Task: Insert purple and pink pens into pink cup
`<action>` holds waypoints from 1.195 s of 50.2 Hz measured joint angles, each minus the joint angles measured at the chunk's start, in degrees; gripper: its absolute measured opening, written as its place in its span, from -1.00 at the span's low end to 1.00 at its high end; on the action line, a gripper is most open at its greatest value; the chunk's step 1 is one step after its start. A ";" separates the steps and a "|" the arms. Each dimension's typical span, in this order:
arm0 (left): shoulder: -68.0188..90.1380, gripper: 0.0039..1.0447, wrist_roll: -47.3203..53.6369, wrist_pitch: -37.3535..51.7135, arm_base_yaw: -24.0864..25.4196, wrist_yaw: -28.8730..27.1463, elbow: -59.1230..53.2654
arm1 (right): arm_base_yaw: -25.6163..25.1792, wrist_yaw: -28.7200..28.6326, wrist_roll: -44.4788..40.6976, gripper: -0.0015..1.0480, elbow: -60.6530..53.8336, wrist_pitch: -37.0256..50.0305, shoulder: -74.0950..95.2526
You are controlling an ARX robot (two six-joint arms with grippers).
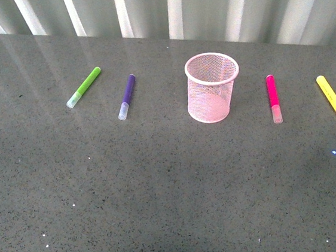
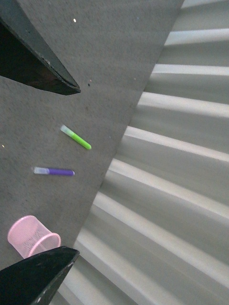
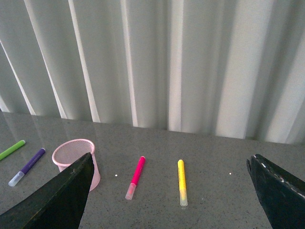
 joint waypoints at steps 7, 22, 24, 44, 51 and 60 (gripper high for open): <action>28.02 0.88 -1.40 7.93 -3.91 -1.90 16.33 | 0.00 0.02 0.00 0.87 0.00 0.00 -0.02; 65.22 0.88 -0.55 -7.43 -7.21 -3.15 43.85 | 0.00 0.00 0.00 0.87 0.00 0.00 -0.02; 67.63 0.88 -0.74 -9.16 -7.39 -1.99 46.14 | 0.00 0.00 0.00 0.87 0.00 0.00 -0.02; 86.84 0.88 1.57 -18.49 -8.24 1.11 68.83 | 0.00 0.02 0.00 0.87 0.00 0.00 -0.02; 93.29 0.88 5.07 -21.64 -7.89 0.15 75.28 | 0.00 0.02 0.00 0.87 0.00 0.00 -0.02; 99.16 0.88 8.39 -25.24 -6.86 -0.59 81.57 | 0.00 0.00 0.00 0.87 0.00 0.00 -0.02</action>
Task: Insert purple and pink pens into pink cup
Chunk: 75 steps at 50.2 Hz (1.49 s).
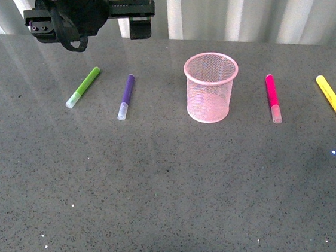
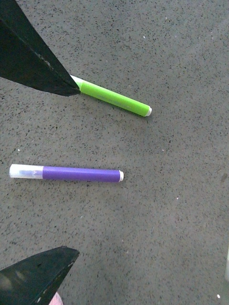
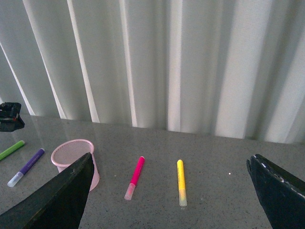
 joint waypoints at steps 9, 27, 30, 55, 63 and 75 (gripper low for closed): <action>5.31 0.88 2.89 -2.69 0.85 0.70 5.60 | 0.00 0.02 0.00 0.87 0.00 0.00 0.00; 14.53 0.88 3.13 -7.52 1.38 1.75 15.37 | 0.00 0.02 0.00 0.87 0.00 0.00 0.00; 16.48 0.88 3.02 -8.13 1.66 1.73 17.53 | 0.00 0.00 0.00 0.87 0.00 0.00 0.00; 28.61 0.88 3.43 -13.68 1.36 2.89 32.24 | 0.00 0.00 0.00 0.87 0.00 0.00 0.00; 30.36 0.88 4.00 -14.38 0.90 3.21 34.34 | 0.00 0.02 0.00 0.87 0.00 0.00 0.00; 30.71 0.23 3.96 -14.58 0.74 3.85 34.38 | 0.00 0.00 0.00 0.87 0.00 0.00 0.00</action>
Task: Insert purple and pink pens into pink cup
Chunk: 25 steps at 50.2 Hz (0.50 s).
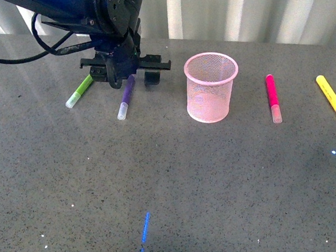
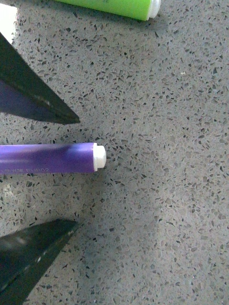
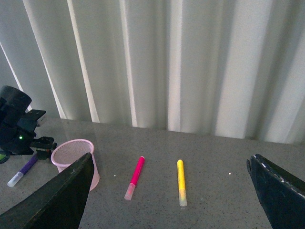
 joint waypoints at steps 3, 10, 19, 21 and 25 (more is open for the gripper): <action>0.00 0.05 -0.11 0.02 -0.04 0.07 -0.11 | 0.00 0.02 0.00 0.87 0.00 0.00 0.00; 0.04 -0.32 -0.20 0.00 -0.04 0.04 -0.13 | 0.00 0.02 0.00 0.87 0.00 0.00 0.00; 0.15 -0.76 -1.27 1.64 -0.04 -0.66 -0.39 | 0.00 0.00 0.00 0.87 0.00 0.00 0.00; 0.13 -0.76 -1.55 2.10 0.00 -0.81 -0.63 | 0.00 0.02 0.00 0.87 0.00 0.00 0.00; -0.17 -0.76 -2.49 4.31 0.07 -0.98 -2.03 | 0.00 0.02 0.00 0.87 0.00 0.00 0.00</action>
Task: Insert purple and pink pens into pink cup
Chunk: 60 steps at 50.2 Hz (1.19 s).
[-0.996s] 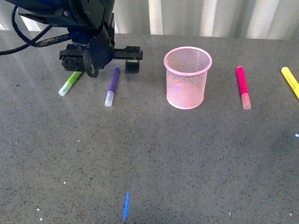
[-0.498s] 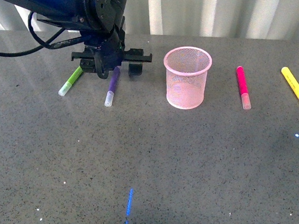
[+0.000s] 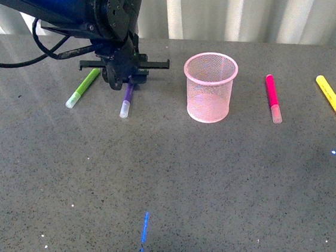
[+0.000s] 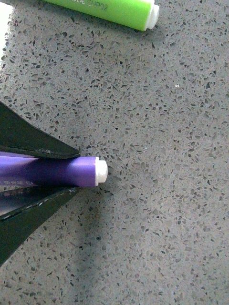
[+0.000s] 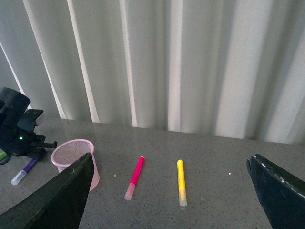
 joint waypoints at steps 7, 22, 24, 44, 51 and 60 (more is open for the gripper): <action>-3.32 -0.76 -1.68 7.17 0.07 -1.03 -5.90 | 0.00 0.00 0.00 0.87 0.00 0.00 0.00; -13.70 -0.76 -4.59 21.42 1.22 -7.37 -17.16 | 0.00 0.00 0.00 0.87 0.00 0.00 0.00; -15.08 -0.76 -4.83 22.95 1.49 -7.96 -18.27 | 0.00 0.00 0.00 0.87 0.00 0.00 0.00; -31.17 -0.76 -10.67 59.56 -1.49 0.04 -43.91 | 0.00 0.00 0.00 0.87 0.00 0.00 0.00; -31.87 -0.77 -11.52 71.38 -5.55 -0.68 -46.84 | 0.00 0.00 0.00 0.87 0.00 0.00 0.00; -29.59 -0.77 -11.34 80.87 -9.66 -1.49 -47.06 | 0.00 0.00 0.00 0.87 0.00 0.00 0.00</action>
